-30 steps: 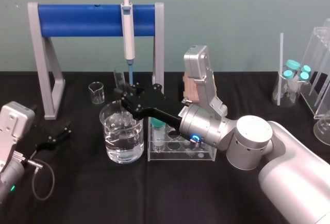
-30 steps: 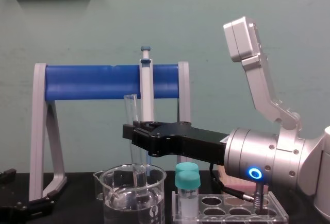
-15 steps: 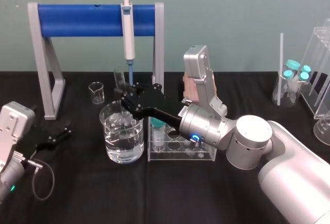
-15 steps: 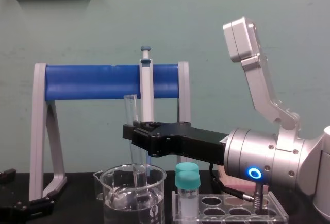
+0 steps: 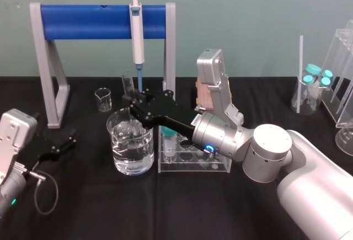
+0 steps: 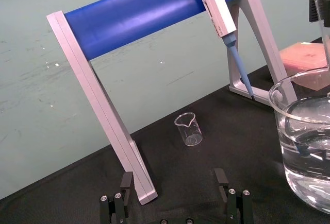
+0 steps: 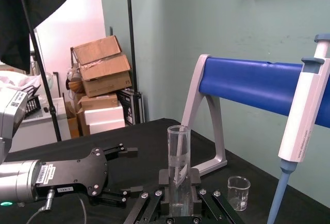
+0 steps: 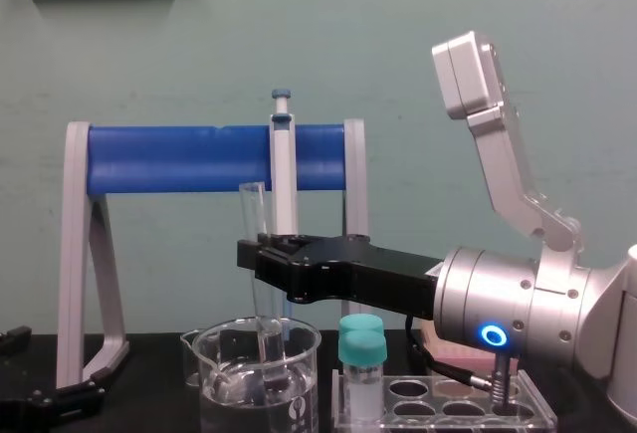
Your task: Hold the test tube with one hand and immerse one end into the beaker, then return it to the test tube rack.
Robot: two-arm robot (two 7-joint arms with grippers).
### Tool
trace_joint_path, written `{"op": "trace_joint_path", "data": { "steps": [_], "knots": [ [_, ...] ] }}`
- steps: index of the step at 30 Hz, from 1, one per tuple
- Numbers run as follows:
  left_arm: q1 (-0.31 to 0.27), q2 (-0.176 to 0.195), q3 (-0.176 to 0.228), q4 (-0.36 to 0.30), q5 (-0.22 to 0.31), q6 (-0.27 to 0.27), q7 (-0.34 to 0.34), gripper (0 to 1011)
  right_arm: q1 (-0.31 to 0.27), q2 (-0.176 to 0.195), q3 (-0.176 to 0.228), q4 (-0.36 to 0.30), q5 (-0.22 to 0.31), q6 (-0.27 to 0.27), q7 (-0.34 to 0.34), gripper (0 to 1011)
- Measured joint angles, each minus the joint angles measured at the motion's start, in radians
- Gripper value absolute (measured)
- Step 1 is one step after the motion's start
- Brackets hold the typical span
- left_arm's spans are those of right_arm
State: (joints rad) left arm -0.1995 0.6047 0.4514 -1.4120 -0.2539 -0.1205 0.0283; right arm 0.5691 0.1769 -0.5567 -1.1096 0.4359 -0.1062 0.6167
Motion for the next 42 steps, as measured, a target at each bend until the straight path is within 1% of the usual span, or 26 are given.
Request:
{"op": "trace_joint_path", "data": {
  "steps": [12, 16, 21, 23, 27, 28, 30, 31, 34, 35, 37, 40, 41, 42],
  "knots": [
    [0.0, 0.0, 0.0, 0.0, 0.0, 0.0, 0.0, 1000, -0.007, 0.002, 0.003, -0.014, -0.001, 0.0, -0.005, 226],
    [0.0, 0.0, 0.0, 0.0, 0.0, 0.0, 0.0, 1000, -0.007, 0.002, 0.01, -0.034, 0.006, -0.005, -0.006, 226],
    [0.0, 0.0, 0.0, 0.0, 0.0, 0.0, 0.0, 1000, -0.006, 0.004, 0.026, -0.075, 0.023, -0.021, -0.006, 226],
    [0.0, 0.0, 0.0, 0.0, 0.0, 0.0, 0.0, 1000, -0.005, 0.009, 0.041, -0.116, 0.037, -0.037, -0.007, 226],
    [0.0, 0.0, 0.0, 0.0, 0.0, 0.0, 0.0, 1000, -0.005, 0.02, 0.06, -0.165, 0.051, -0.055, -0.012, 226],
    [0.0, 0.0, 0.0, 0.0, 0.0, 0.0, 0.0, 1000, -0.008, 0.029, 0.073, -0.194, 0.057, -0.064, -0.019, 226],
    [0.0, 0.0, 0.0, 0.0, 0.0, 0.0, 0.0, 1000, -0.014, 0.04, 0.086, -0.225, 0.06, -0.071, -0.029, 226],
    [0.0, 0.0, 0.0, 0.0, 0.0, 0.0, 0.0, 1000, -0.023, 0.053, 0.098, -0.253, 0.061, -0.076, -0.042, 226],
    [0.0, 0.0, 0.0, 0.0, 0.0, 0.0, 0.0, 1000, -0.04, 0.075, 0.12, -0.296, 0.059, -0.082, -0.067, 226],
    [0.0, 0.0, 0.0, 0.0, 0.0, 0.0, 0.0, 1000, -0.057, 0.091, 0.135, -0.324, 0.055, -0.083, -0.088, 226],
    [0.0, 0.0, 0.0, 0.0, 0.0, 0.0, 0.0, 1000, -0.073, 0.104, 0.148, -0.345, 0.049, -0.083, -0.106, 226],
    [0.0, 0.0, 0.0, 0.0, 0.0, 0.0, 0.0, 1000, -0.129, 0.141, 0.184, -0.4, 0.028, -0.073, -0.159, 226],
    [0.0, 0.0, 0.0, 0.0, 0.0, 0.0, 0.0, 1000, -0.129, 0.141, 0.184, -0.4, 0.028, -0.073, -0.159, 226],
    [0.0, 0.0, 0.0, 0.0, 0.0, 0.0, 0.0, 1000, -0.157, 0.154, 0.198, -0.42, 0.022, -0.067, -0.176, 226]
  ]
}}
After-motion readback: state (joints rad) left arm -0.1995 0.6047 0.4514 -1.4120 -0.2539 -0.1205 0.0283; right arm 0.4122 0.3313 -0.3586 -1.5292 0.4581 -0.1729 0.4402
